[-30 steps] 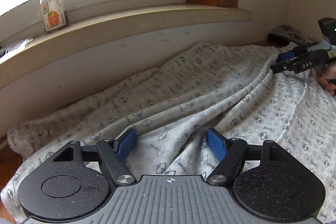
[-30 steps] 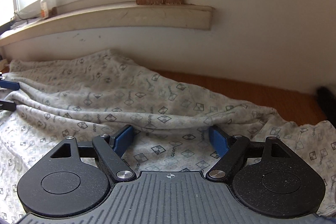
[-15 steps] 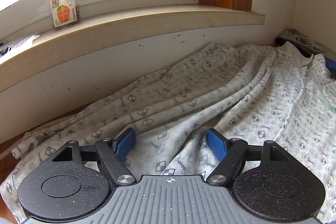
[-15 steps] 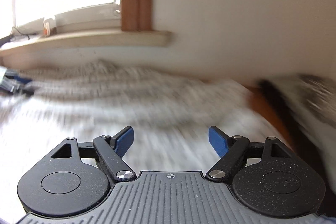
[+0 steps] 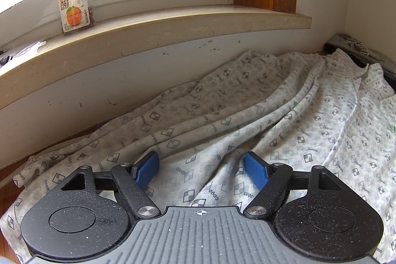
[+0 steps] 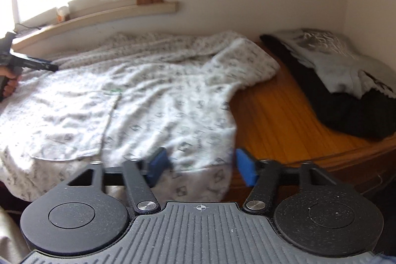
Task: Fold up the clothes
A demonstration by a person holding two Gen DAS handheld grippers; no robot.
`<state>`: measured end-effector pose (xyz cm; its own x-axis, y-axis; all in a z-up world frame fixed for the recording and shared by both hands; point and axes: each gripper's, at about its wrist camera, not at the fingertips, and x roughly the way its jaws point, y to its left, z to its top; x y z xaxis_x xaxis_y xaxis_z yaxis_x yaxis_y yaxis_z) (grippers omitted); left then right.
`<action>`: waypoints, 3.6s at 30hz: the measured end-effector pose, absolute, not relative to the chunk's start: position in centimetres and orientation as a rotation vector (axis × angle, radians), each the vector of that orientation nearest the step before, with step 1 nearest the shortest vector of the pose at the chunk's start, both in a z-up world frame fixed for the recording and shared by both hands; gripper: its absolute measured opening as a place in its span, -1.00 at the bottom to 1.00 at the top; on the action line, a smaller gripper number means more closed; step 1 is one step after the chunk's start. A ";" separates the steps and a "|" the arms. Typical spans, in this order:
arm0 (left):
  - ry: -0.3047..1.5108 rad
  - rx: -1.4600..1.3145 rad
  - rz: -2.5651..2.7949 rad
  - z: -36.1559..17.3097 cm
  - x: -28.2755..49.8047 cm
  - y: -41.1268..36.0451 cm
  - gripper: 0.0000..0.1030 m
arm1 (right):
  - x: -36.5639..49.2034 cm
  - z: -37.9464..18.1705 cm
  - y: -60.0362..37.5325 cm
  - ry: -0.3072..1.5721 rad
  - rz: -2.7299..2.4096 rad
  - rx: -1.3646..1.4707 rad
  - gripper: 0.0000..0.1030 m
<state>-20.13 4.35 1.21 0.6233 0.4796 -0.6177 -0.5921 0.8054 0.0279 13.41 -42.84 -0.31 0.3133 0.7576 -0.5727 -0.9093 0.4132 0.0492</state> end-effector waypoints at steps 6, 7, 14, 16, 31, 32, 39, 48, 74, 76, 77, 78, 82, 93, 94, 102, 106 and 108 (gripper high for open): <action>0.652 -0.186 0.619 1.2 -20.1 4.4 0.54 | 12.4 -0.2 -41.4 0.524 1.172 -0.280 -0.80; 0.652 -0.186 0.619 1.2 -20.1 4.4 0.55 | 12.4 0.1 -41.2 0.509 1.174 -0.257 -0.81; 0.655 -0.181 0.618 1.1 -20.0 4.3 0.57 | 13.4 5.0 -39.3 0.367 1.221 -0.142 -0.82; 0.656 -0.182 0.616 1.1 -20.0 4.4 0.58 | 13.4 6.4 -37.5 0.325 1.235 -0.148 -0.82; 0.580 -0.172 0.505 5.5 -17.7 -1.5 0.68 | 13.9 1.4 -27.4 0.463 1.217 -0.403 -0.43; 0.572 -0.179 0.471 5.9 -16.6 -2.6 0.68 | 14.0 1.3 -27.8 0.474 1.218 -0.390 -0.17; 0.603 -0.102 0.224 5.1 -7.3 -13.4 0.68 | 12.4 2.2 -33.0 0.473 1.187 -0.322 0.48; 0.644 -0.125 0.290 2.2 -9.2 -11.7 0.69 | 7.7 0.4 -38.6 0.532 1.231 -0.314 0.62; 0.411 -0.314 0.262 3.1 -22.3 -1.7 0.95 | -0.3 12.8 -41.0 0.460 0.860 -0.696 -0.71; 0.416 -0.309 0.259 3.1 -22.2 -1.8 0.95 | -0.7 13.7 -38.2 0.416 0.852 -0.751 -0.71; 0.420 -0.313 0.260 3.0 -22.1 -1.8 0.95 | -0.8 13.9 -36.5 0.395 0.857 -0.782 -0.71; 0.424 -0.318 0.262 2.9 -22.0 -1.7 0.95 | -0.8 13.9 -34.5 0.377 0.876 -0.805 -0.71; 0.437 -0.331 0.272 2.8 -21.9 -1.5 0.95 | 0.1 12.2 -26.0 0.344 0.984 -0.844 -0.70; 0.452 -0.357 0.272 2.5 -21.7 -1.1 0.96 | 3.6 4.4 -27.3 0.537 1.015 -0.649 0.37; 0.453 -0.355 0.270 2.5 -21.7 -1.1 0.96 | 3.2 4.4 -28.5 0.548 1.014 -0.625 0.42; 0.450 -0.348 0.276 2.6 -21.7 -1.2 0.98 | 2.5 1.2 -34.0 0.623 0.991 -0.540 0.52; 0.447 -0.339 0.278 2.7 -21.7 -1.4 0.98 | 3.6 0.6 -36.3 0.621 1.034 -0.391 -0.09; 0.448 -0.341 0.276 2.6 -21.7 -1.4 0.98 | 4.2 0.7 -37.2 0.619 1.012 -0.356 -0.66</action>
<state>-21.70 -1.36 2.65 0.8659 0.1844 -0.4649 -0.3323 0.9068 -0.2593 4.23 -37.23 0.73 0.3816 0.6757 -0.6307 -0.8691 0.4945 0.0039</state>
